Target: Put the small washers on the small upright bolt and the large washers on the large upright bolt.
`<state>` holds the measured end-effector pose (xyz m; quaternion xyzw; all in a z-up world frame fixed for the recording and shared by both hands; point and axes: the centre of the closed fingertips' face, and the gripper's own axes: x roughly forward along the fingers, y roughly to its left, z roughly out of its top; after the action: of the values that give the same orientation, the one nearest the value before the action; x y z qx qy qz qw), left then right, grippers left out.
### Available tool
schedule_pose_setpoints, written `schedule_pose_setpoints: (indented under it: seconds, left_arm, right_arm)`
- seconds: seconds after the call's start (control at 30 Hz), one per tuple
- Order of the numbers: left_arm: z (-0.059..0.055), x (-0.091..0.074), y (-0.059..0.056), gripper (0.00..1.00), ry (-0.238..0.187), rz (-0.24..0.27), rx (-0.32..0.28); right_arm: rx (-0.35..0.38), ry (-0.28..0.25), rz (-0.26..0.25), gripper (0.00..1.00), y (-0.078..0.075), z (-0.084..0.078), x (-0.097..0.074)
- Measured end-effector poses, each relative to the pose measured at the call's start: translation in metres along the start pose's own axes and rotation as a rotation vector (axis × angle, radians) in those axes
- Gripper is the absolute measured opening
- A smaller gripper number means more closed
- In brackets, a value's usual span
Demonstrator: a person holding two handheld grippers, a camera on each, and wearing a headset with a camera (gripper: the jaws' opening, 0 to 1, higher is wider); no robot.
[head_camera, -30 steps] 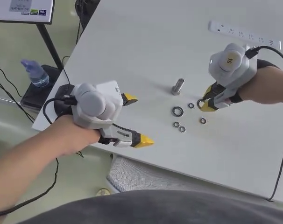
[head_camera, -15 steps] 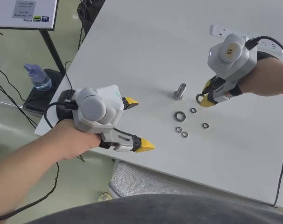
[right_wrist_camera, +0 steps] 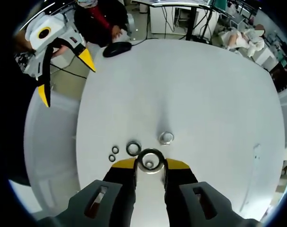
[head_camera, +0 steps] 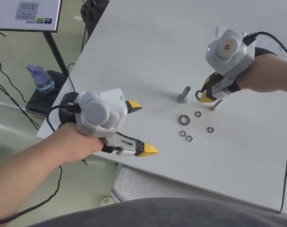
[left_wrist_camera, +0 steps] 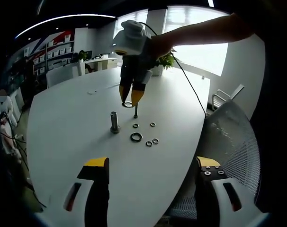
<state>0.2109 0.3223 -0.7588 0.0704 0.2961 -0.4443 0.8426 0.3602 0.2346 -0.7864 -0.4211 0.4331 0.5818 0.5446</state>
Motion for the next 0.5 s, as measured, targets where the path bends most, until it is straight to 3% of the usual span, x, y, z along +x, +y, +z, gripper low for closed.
schedule_pose_setpoints:
  seconds: [0.5]
  left_arm:
    - [0.003,0.001,0.005,0.77,-0.006,0.009,-0.010]
  right_arm:
    - [0.023,0.005,-0.012,0.21,-0.012,0.007,0.010]
